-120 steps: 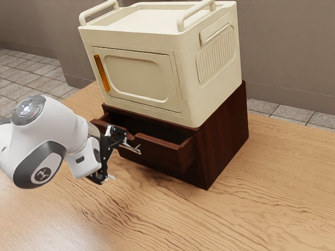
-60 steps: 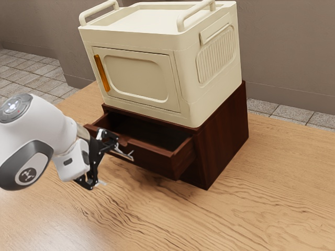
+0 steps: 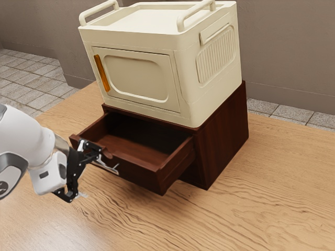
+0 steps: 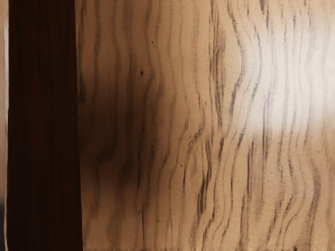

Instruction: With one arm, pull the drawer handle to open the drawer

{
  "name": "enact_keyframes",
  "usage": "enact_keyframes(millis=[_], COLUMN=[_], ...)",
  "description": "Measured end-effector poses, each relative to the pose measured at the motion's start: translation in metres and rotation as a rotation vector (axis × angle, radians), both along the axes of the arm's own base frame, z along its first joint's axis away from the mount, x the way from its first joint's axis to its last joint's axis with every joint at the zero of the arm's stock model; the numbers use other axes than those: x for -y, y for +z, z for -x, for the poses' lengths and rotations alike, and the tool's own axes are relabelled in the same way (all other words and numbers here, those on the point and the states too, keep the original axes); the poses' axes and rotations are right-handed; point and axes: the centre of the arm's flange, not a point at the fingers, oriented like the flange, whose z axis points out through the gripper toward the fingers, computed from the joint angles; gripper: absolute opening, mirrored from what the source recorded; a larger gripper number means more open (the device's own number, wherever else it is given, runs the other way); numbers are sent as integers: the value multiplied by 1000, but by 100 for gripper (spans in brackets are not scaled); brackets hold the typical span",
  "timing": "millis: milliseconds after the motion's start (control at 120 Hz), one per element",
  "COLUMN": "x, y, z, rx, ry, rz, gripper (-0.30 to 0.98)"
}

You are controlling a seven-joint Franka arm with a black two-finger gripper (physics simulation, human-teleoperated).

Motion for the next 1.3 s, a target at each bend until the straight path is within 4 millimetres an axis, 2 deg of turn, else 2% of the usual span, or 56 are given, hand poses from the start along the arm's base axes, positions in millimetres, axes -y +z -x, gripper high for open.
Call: enact_keyframes(millis=[350,483,617,800,1050,1183,1300], x=[1,3,6,16,36,42,35], y=[6,8,17,33,79,119,155], z=[14,19,26,37,53,62,67], rx=[-32,-65,-94,-128,-108,-79,-62], ry=[-23,-20,0,8,1,22,69], rz=[-54,-59,-22,-14,-18,11,61], gripper=[65,66,50,58,65,67,68])
